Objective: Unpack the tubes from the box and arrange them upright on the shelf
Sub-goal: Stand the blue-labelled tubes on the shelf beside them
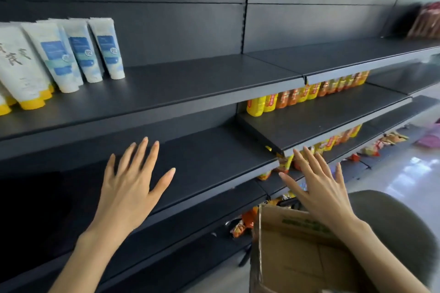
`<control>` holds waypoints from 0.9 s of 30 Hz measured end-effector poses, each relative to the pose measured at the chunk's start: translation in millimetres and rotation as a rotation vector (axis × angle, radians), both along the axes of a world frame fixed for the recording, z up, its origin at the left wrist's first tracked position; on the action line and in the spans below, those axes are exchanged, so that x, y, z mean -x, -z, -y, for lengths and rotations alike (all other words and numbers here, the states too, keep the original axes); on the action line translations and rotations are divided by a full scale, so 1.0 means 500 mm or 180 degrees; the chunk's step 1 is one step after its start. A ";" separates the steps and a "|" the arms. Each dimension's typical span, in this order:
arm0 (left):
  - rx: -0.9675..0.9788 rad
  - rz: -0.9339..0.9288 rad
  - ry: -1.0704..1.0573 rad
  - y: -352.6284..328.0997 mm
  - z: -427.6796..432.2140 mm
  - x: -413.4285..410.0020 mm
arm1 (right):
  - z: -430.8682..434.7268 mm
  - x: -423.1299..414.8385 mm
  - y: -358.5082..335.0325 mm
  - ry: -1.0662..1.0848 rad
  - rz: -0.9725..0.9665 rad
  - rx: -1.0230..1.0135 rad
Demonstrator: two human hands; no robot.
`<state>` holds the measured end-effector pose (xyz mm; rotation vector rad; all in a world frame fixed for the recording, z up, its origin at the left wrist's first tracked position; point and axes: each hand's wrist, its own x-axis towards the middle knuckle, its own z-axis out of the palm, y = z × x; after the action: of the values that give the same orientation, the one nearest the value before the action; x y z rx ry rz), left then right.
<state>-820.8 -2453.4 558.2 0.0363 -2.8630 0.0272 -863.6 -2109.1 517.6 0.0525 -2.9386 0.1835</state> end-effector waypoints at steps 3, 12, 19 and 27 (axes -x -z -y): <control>-0.0007 0.0159 0.0107 0.040 -0.077 0.020 | -0.085 -0.029 0.030 0.0136 0.0245 -0.0051; -0.0171 0.0610 0.0578 0.136 -0.284 0.097 | -0.269 -0.090 0.114 0.0610 0.0673 0.0160; -0.0136 0.1023 0.1087 0.224 -0.393 0.189 | -0.330 -0.090 0.187 0.1200 0.0947 0.0357; 0.0005 0.1617 0.1693 0.366 -0.496 0.298 | -0.338 -0.060 0.316 0.1819 0.1309 0.0606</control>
<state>-969.8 -2205.7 375.2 -0.8420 -3.2624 -0.0795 -833.8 -1940.1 359.5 -0.9417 -3.1553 0.4216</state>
